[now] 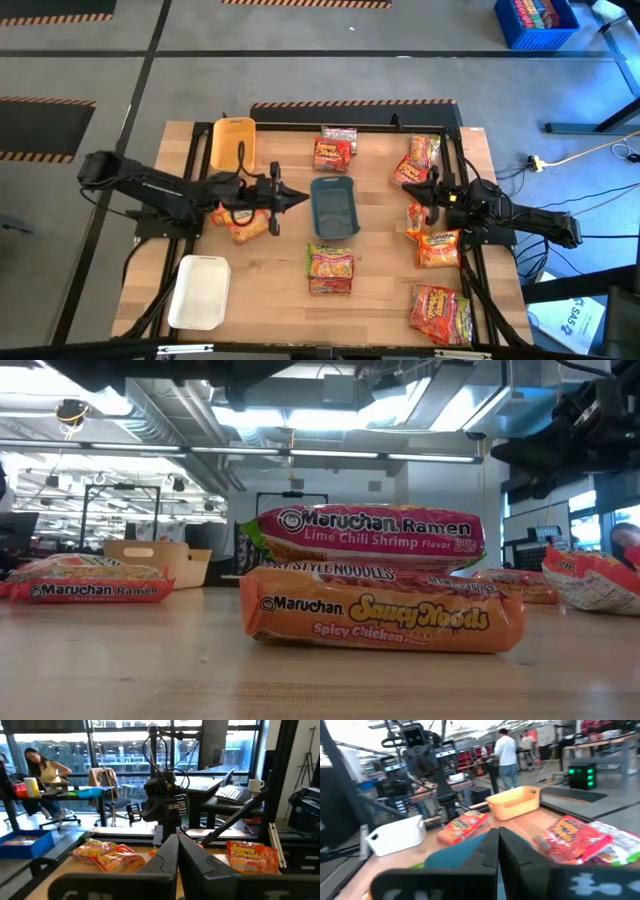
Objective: Sort Maruchan noodles
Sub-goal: Put the green noodle pack into the blue bin
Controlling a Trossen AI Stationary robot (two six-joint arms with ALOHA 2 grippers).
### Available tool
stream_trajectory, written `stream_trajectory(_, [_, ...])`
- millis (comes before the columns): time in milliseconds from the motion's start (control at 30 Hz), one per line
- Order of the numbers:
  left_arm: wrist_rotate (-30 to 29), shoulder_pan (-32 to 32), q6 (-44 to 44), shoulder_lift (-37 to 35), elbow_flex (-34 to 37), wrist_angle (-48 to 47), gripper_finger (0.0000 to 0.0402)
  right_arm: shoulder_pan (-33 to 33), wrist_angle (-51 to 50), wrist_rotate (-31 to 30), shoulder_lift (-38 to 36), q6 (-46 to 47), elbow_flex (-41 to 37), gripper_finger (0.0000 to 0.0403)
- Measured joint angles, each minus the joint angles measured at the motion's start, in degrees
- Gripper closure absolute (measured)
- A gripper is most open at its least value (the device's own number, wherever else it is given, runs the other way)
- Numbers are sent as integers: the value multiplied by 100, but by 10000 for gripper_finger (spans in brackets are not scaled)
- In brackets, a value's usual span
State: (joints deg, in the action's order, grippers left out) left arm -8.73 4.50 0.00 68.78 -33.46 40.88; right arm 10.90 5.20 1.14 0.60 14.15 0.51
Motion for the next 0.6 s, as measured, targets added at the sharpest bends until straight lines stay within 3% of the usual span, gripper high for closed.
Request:
stream_trajectory(133, [-24, 13, -269, 165, -36, -16, 382, 0, 317, 575, 2, 229, 0, 403])
stream_trajectory(267, [144, 13, -448, 343, -36, -28, 340, -4, 574, 1164, 0, 255, 0, 403])
stream_trajectory(467, [509, 13, -909, 494, -36, -175, 274, -4, 532, 1352, 66, 227, 0, 403])
stream_trajectory(600, [507, 77, -1165, 519, -36, -303, 260, -7, 532, 1564, 282, 214, 0, 403])
